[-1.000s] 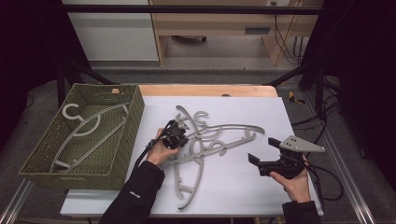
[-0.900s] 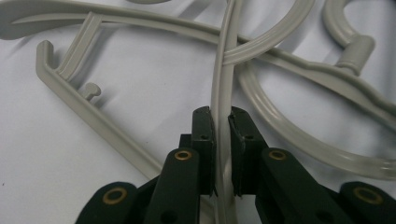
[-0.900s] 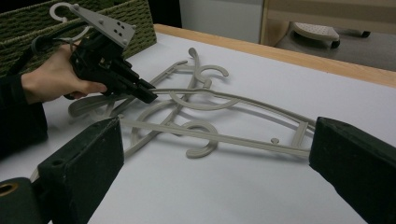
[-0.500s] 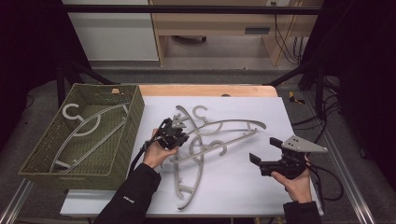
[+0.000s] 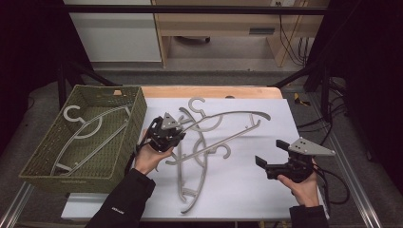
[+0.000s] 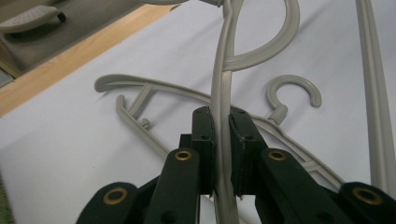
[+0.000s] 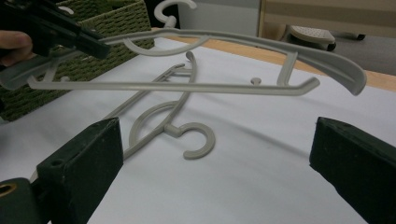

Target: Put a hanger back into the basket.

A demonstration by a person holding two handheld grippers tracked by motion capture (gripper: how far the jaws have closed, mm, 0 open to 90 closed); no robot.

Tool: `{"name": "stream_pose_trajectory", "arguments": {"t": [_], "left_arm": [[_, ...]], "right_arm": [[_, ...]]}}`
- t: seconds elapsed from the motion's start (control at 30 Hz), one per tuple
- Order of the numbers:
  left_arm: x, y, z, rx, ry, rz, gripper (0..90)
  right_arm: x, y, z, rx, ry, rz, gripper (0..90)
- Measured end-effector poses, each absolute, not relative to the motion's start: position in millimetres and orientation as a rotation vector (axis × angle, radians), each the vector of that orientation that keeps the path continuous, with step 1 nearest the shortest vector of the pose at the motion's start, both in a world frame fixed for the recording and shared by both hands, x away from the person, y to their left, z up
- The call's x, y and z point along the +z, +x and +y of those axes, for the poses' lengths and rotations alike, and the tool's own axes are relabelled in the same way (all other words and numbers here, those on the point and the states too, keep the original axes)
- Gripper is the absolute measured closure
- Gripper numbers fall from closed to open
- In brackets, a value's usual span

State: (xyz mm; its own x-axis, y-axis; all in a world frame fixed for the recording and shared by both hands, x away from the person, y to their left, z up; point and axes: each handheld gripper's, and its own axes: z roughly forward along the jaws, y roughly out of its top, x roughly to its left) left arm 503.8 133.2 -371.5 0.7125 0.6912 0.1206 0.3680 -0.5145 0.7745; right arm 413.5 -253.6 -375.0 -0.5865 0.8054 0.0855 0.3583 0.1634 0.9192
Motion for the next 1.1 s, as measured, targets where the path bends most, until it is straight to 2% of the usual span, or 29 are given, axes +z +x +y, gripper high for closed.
{"name": "stream_pose_trajectory", "arguments": {"t": [0.57, 1.1], "left_arm": [[-326.0, 474.3, 192.2, 0.668, 2.100, 0.791, 81.8], [-310.5, 466.6, 272.6, 0.778, 2.048, 0.915, 81.8]], "right_arm": [[-375.9, 414.0, -253.4, 1.400, 1.109, 2.023, 2.5], [-379.3, 416.6, -249.9, 1.386, 1.120, 2.032, 2.6]]}}
